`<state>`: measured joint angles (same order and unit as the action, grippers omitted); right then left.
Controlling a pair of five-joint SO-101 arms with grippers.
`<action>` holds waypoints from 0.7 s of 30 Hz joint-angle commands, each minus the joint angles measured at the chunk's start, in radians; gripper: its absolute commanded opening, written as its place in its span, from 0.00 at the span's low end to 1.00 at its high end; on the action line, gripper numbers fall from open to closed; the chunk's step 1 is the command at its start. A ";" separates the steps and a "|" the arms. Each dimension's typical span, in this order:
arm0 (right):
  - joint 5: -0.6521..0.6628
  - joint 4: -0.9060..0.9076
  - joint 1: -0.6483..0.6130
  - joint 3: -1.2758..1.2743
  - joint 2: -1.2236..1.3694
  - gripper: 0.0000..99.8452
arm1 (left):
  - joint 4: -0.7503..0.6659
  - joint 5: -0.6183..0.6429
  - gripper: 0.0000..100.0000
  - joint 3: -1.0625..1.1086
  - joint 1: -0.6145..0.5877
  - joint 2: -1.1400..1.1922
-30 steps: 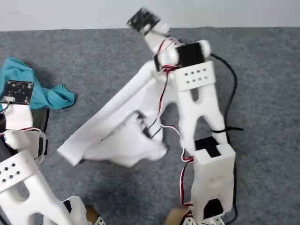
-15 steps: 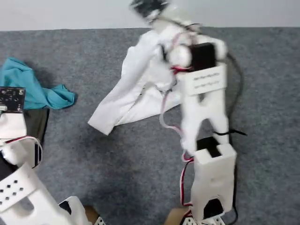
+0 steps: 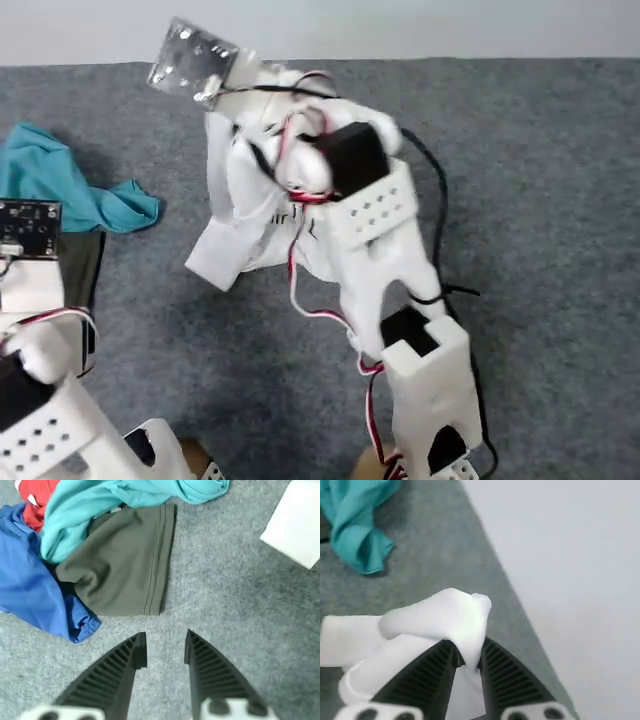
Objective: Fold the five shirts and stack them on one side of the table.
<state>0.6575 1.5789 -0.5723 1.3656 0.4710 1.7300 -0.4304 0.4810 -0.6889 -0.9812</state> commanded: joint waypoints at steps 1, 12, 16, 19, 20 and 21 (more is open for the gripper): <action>0.008 -0.002 0.101 0.068 -0.124 0.01 | 0.015 -0.009 0.14 -0.008 -0.006 -0.025; 0.009 -0.002 0.222 0.060 -0.384 0.01 | 0.020 -0.008 0.14 -0.064 -0.006 -0.028; 0.009 -0.002 0.225 0.060 -0.456 0.01 | 0.020 -0.008 0.14 -0.082 -0.005 -0.028; 0.032 -0.007 0.228 0.061 -0.498 0.01 | 0.021 -0.008 0.14 -0.084 -0.006 -0.028; 0.054 -0.010 0.229 0.060 -0.512 0.01 | 0.021 -0.008 0.14 -0.084 -0.008 -0.028; 0.074 -0.013 0.229 0.060 -0.526 0.01 | 0.021 -0.008 0.14 -0.084 -0.008 -0.032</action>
<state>0.6866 1.5789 -0.3498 1.3809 0.0199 1.7315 -0.4319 0.4427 -0.6905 -0.9966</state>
